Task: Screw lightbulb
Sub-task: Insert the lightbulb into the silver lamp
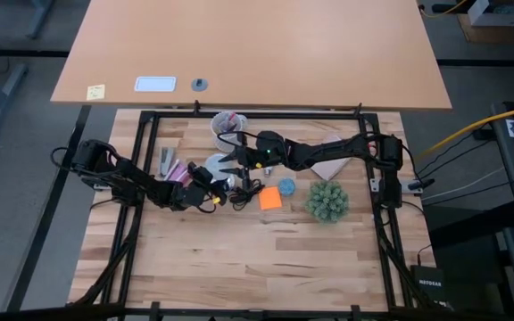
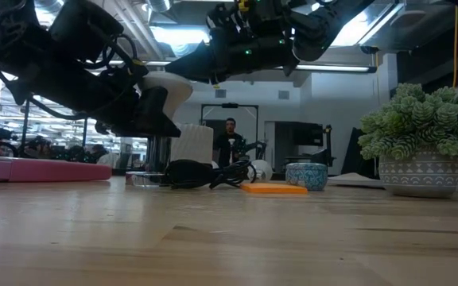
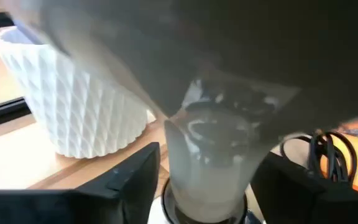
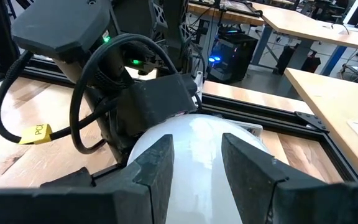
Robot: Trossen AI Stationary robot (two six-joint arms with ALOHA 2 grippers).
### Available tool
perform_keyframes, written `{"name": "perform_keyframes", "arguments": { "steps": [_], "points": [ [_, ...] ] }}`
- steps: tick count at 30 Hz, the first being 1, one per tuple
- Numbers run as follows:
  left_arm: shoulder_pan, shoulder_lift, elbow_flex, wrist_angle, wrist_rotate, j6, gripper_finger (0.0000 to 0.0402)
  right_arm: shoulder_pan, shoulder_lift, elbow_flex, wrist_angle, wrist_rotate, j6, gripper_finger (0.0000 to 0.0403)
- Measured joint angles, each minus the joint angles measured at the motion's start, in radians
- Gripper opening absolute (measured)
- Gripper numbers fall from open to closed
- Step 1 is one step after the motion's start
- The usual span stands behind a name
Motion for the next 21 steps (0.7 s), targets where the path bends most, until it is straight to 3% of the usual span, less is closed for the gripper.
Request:
{"name": "perform_keyframes", "arguments": {
  "steps": [12, 21],
  "points": [
    [-0.082, -0.088, -0.004, -0.033, -0.001, 0.150, 0.0238, 0.002, 0.001, 0.000, -0.003, -0.008, 0.000, 0.0143],
    [-0.091, -0.170, -0.003, -0.183, -0.005, 0.088, 0.0238, 0.001, 0.001, 0.000, -0.003, 0.001, 0.000, 0.0143]
  ]
}}
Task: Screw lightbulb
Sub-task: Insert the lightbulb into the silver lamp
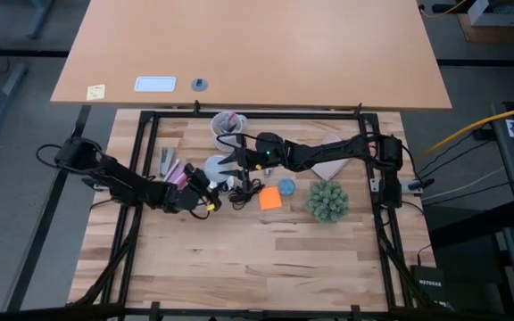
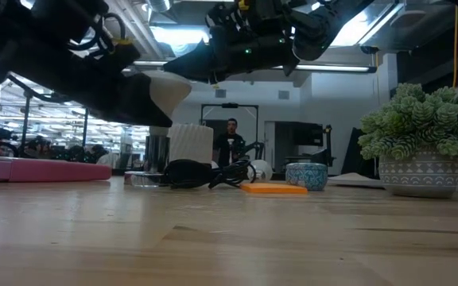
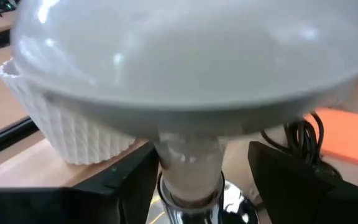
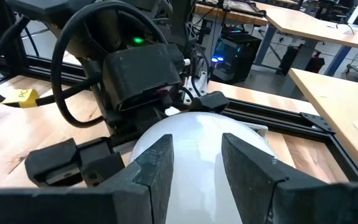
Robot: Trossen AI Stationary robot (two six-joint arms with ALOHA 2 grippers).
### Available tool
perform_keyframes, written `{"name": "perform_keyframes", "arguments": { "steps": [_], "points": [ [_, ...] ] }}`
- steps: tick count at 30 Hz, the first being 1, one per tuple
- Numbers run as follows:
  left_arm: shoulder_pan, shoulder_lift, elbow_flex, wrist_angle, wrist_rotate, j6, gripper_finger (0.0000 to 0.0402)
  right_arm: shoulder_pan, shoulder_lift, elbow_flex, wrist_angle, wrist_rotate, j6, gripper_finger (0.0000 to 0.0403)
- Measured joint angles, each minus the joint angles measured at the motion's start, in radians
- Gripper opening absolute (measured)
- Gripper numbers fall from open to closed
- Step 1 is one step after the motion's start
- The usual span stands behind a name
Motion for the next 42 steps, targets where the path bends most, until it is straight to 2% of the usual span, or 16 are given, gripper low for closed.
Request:
{"name": "perform_keyframes", "arguments": {
  "steps": [15, 25, 42],
  "points": [
    [-0.030, -0.132, 0.000, -0.074, -0.010, -0.021, 0.0237, 0.000, 0.000, 0.000, -0.001, -0.004, 0.000, 0.0143],
    [-0.107, -0.197, 0.002, -0.307, -0.003, -0.237, 0.0237, -0.001, 0.000, 0.000, 0.001, 0.000, 0.000, 0.0143],
    [-0.278, -0.320, 0.002, -0.241, -0.004, -0.303, 0.0232, -0.001, 0.000, 0.000, 0.002, 0.000, 0.000, 0.0143]
  ]
}}
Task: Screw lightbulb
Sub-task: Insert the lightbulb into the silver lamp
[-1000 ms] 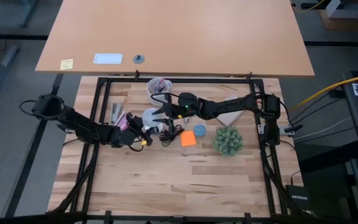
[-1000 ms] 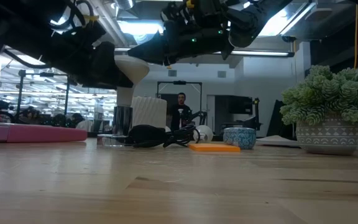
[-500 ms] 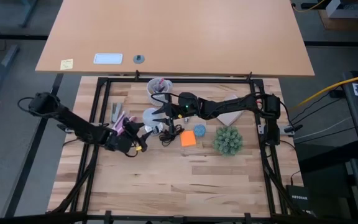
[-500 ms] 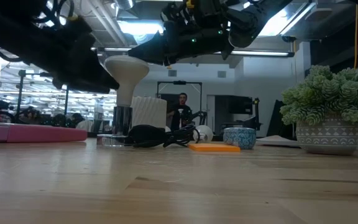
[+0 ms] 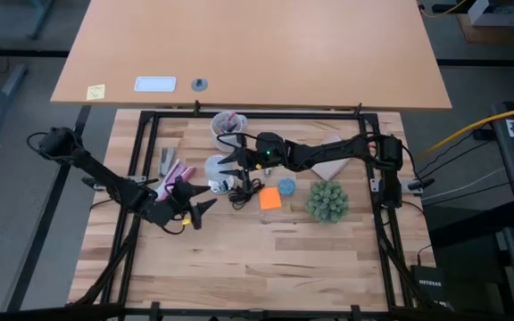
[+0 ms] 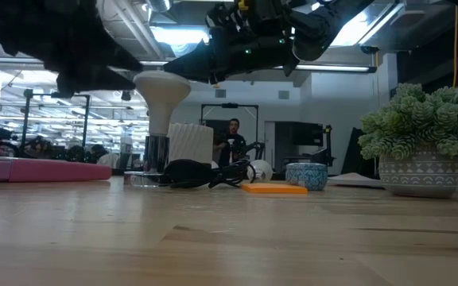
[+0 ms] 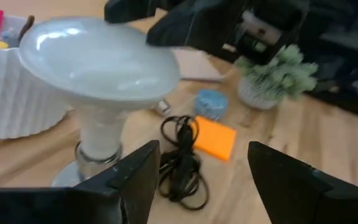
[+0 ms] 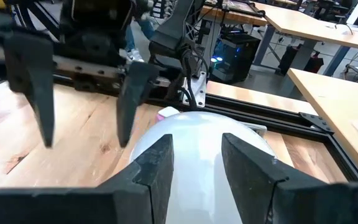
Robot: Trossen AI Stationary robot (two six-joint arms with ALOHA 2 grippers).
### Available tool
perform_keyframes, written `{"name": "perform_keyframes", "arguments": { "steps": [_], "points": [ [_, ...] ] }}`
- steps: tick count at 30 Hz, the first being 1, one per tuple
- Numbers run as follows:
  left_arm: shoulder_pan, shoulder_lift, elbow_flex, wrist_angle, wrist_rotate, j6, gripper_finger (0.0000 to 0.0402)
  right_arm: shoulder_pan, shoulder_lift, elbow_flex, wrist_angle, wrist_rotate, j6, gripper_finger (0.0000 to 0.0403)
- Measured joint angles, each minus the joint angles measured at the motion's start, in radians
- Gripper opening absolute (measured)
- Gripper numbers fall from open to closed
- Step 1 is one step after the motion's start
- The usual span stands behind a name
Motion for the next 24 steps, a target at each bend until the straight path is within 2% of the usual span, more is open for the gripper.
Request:
{"name": "perform_keyframes", "arguments": {
  "steps": [6, 15, 24],
  "points": [
    [-0.004, 0.001, 0.000, 0.108, 0.000, 0.064, 0.0181, 0.000, 0.000, 0.000, 0.000, 0.000, 0.000, 0.0143],
    [0.028, 0.002, 0.000, 0.122, 0.000, 0.084, 0.0091, 0.000, 0.000, 0.000, 0.000, 0.000, 0.000, 0.0143],
    [0.056, 0.002, 0.000, 0.120, -0.021, 0.114, 0.0039, 0.000, 0.000, 0.000, 0.000, -0.001, 0.000, 0.0143]
  ]
}}
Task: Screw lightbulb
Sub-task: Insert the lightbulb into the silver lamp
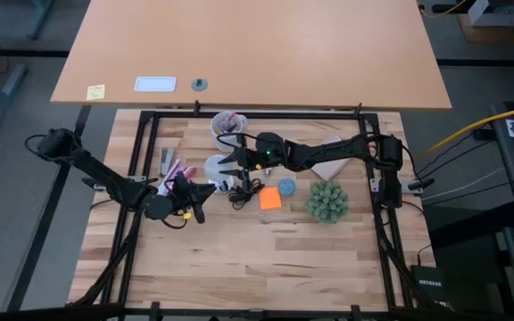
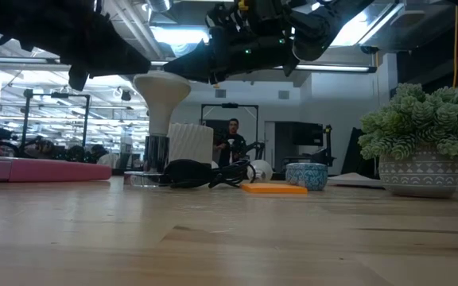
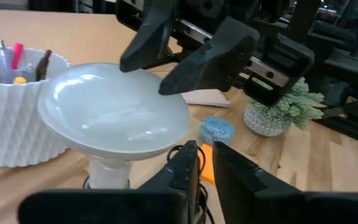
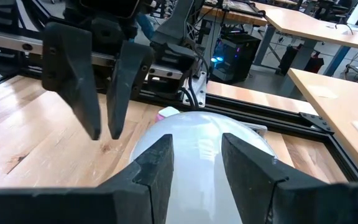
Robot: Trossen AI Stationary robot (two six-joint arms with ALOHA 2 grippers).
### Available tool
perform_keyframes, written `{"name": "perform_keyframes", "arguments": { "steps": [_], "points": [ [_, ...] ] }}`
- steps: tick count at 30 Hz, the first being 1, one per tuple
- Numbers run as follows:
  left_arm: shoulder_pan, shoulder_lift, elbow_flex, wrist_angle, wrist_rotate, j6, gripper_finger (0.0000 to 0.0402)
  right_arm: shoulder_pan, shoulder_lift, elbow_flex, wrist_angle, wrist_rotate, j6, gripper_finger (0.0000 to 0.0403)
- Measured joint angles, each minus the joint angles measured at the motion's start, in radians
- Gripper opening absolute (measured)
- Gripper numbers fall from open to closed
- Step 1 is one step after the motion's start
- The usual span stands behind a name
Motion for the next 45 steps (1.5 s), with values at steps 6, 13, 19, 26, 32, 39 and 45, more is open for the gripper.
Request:
{"name": "perform_keyframes", "arguments": {
  "steps": [6, 13, 19, 26, 32, 39, 45],
  "points": [
    [-0.001, 0.000, 0.000, -0.032, -0.046, -0.005, 0.0015, 0.000, 0.000, 0.000, -0.001, -0.013, 0.020, 0.0143],
    [-0.001, 0.001, 0.000, -0.094, -0.095, -0.057, 0.0001, 0.000, 0.000, 0.000, -0.004, -0.029, 0.023, 0.0143],
    [-0.002, 0.001, 0.000, -0.096, -0.142, -0.057, 0.0001, 0.000, 0.000, 0.000, -0.004, -0.037, 0.024, 0.0143],
    [-0.002, 0.001, 0.000, -0.097, -0.166, -0.057, 0.0001, 0.000, 0.000, 0.000, -0.005, -0.044, 0.024, 0.0143],
    [-0.002, 0.001, 0.000, -0.106, -0.198, -0.057, 0.0001, 0.000, 0.000, 0.000, -0.005, -0.045, 0.024, 0.0143],
    [-0.015, 0.000, 0.000, -0.110, -0.221, -0.057, 0.0001, 0.000, 0.000, 0.000, -0.005, -0.047, 0.023, 0.0143],
    [-0.073, 0.000, 0.000, -0.089, -0.223, -0.057, 0.0001, 0.001, 0.000, 0.000, -0.005, -0.050, 0.022, 0.0143]
  ]
}}
